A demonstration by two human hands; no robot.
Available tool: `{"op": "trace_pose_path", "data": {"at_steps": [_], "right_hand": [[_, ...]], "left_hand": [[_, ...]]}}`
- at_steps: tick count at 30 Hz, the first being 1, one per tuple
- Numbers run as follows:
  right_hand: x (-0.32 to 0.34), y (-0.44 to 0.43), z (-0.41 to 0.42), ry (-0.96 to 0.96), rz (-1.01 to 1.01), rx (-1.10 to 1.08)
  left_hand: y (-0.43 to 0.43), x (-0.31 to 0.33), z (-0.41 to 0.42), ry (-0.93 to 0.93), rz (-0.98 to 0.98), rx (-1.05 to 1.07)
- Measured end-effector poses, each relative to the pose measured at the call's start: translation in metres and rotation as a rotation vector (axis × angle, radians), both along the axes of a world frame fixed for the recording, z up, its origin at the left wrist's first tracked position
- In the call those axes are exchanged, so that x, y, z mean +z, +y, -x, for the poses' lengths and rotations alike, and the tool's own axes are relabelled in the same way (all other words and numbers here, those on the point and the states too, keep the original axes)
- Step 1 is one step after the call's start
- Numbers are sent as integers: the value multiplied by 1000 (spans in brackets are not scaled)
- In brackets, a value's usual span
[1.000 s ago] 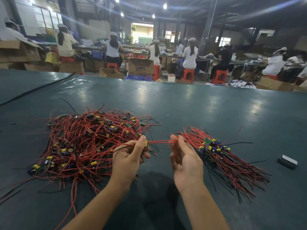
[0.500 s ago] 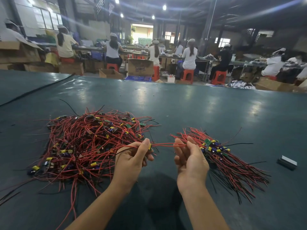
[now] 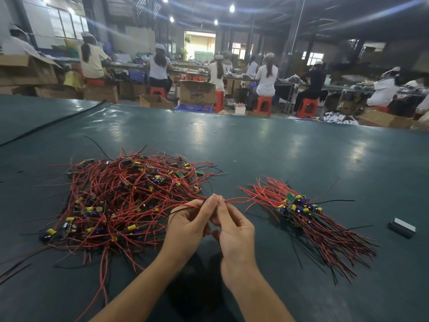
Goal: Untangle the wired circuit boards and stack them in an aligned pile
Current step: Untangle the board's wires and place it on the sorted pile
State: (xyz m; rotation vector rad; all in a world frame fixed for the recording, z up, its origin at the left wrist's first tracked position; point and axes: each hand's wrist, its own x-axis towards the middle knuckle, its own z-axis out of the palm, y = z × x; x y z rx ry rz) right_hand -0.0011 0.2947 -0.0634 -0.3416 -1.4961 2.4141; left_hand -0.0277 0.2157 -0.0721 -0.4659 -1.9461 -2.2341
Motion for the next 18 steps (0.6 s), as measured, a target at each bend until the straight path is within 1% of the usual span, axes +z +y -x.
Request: {"op": "trace_pose_path", "data": {"at_steps": [5,10,15,18], "right_hand": [[3,9,2,-62,78,-10],[10,35,9,-159,114,-157],[10,56,13,-169,170,-217],[8,56,12,-121,164,-196]], "left_hand": [[2,-1,1,23,34,55],[0,-1,2,10,44,74],[-3,1,3,11,29,116],[-5,1,3,-9,10,133]]}}
